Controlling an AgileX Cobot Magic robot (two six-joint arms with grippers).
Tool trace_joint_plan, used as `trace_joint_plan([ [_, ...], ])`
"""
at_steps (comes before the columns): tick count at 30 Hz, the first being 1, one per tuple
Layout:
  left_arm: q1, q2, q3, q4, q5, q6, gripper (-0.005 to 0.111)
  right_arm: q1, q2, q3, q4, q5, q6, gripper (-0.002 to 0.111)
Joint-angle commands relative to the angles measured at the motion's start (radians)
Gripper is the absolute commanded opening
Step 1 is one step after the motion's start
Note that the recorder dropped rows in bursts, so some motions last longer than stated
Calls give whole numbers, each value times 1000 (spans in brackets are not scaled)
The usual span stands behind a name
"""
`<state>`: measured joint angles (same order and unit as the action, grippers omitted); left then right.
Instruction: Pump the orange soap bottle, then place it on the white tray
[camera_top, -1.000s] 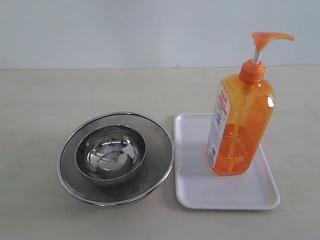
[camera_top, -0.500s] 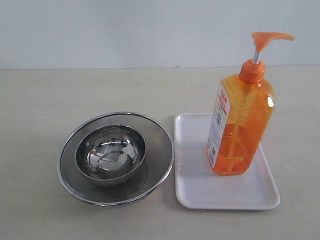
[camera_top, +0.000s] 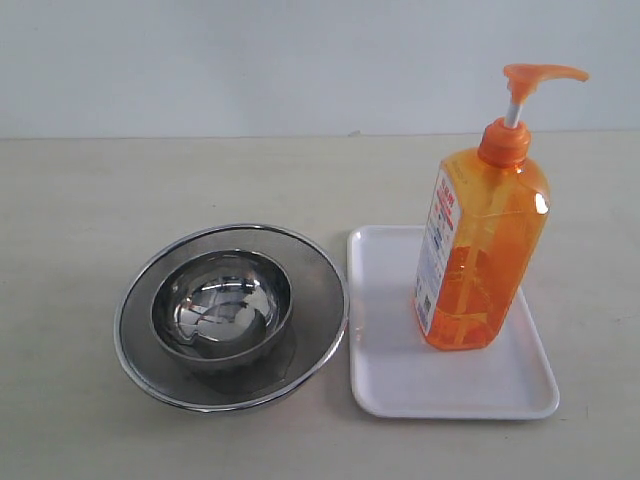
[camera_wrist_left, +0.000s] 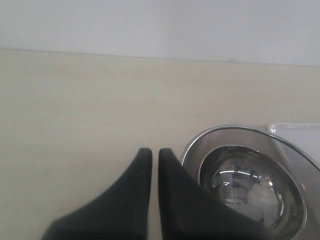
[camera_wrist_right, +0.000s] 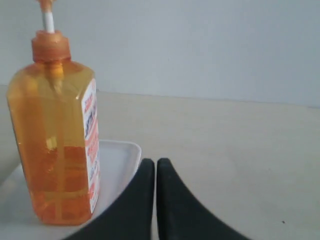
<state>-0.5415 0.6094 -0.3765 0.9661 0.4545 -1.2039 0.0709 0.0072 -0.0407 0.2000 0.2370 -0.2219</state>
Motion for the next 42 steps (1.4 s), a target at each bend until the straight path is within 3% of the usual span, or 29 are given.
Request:
trace_joint_plan([
  [1, 1, -8, 3, 3, 6, -7, 5, 1, -7, 18, -214, -24, 242, 0],
  [9, 1, -8, 3, 27, 6, -7, 5, 88, -7, 41, -286, -30, 281, 0],
  [19, 1, -8, 3, 28, 8, -7, 5, 93, -7, 41, -187, 39, 208, 0],
  [35, 1, -8, 3, 28, 8, -7, 5, 93, -7, 41, -186, 103, 187, 0],
  [42, 1, -8, 3, 28, 8, -7, 5, -11, -7, 41, -182, 103, 199, 0],
])
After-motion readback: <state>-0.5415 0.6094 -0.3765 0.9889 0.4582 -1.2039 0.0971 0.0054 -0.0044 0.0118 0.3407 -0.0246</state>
